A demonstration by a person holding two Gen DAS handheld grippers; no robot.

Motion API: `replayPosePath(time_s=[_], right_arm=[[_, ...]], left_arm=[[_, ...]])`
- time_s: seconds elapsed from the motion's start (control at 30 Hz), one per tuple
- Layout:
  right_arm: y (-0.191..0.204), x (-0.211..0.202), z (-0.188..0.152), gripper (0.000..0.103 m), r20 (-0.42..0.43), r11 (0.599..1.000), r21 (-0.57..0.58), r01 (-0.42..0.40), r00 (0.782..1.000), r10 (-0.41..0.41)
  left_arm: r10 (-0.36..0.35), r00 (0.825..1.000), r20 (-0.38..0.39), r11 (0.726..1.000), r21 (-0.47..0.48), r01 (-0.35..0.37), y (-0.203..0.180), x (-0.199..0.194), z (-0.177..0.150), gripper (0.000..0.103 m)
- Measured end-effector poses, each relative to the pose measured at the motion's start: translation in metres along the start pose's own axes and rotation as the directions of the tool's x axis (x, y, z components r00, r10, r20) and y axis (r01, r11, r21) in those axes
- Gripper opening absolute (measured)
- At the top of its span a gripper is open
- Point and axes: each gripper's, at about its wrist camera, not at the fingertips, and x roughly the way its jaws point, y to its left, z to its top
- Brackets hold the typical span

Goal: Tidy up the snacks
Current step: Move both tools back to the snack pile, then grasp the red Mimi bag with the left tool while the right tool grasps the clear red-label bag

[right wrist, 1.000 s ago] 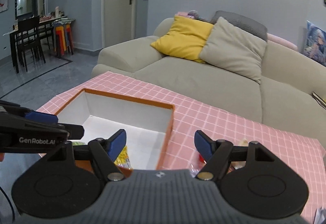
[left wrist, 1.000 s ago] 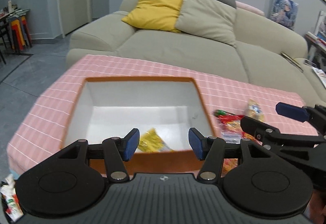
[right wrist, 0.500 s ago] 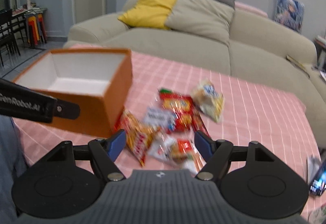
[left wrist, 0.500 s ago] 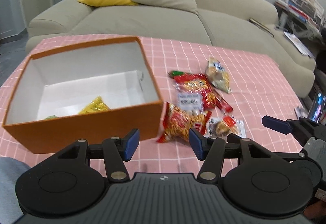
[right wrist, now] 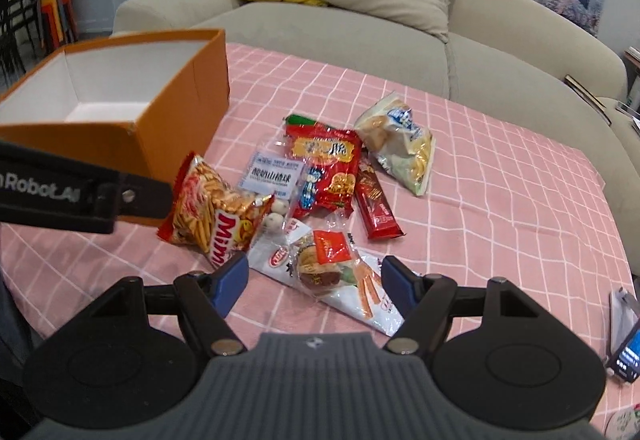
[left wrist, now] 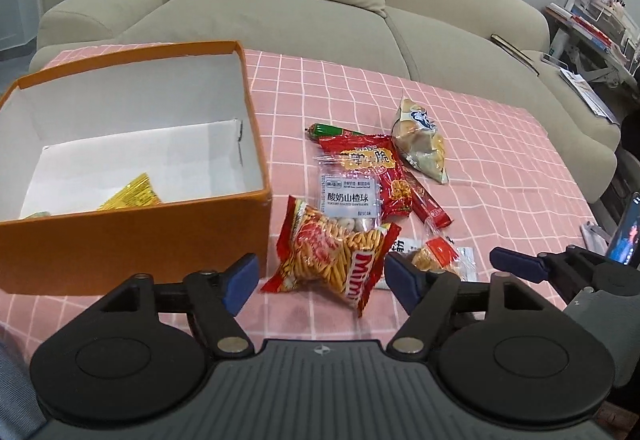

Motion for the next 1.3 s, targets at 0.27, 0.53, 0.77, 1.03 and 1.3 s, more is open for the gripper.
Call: replayPosePath(time_s=[0.27,0.53,0.77,1.03,1.3], right_arm=[[-0.005,0.028,0.006,0.068,-0.050,1.000,-0.027,-0.014,0.999,0.013],[-0.008,0.046,0.006,0.051,-0.088,0.998,-0.049,-0.051,0.995,0.046],[-0.008,0.053,0.004,0.036,-0.106,0.995,-0.059,-0.075,0.992,0.068],[-0.007,0.053,0.003,0.033,-0.122,0.995,-0.058,-0.087,0.989,0.079],[-0.005,0.051,0.004,0.030,-0.137,0.993,-0.073,-0.088,0.988,0.077]], left_arm=[[0.004,0.999,-0.041,1.000,0.012,-0.003,-0.006,0.031,-0.001,0.087],[0.026,0.996,-0.086,0.999,-0.036,-0.029,-0.008,0.052,0.005,0.087],[0.046,0.994,-0.096,0.998,-0.036,-0.050,-0.010,0.066,0.008,0.087],[0.032,0.994,-0.101,0.999,-0.031,-0.035,-0.008,0.072,0.009,0.069],[0.036,0.993,-0.113,0.999,0.001,-0.037,-0.010,0.068,0.009,0.056]])
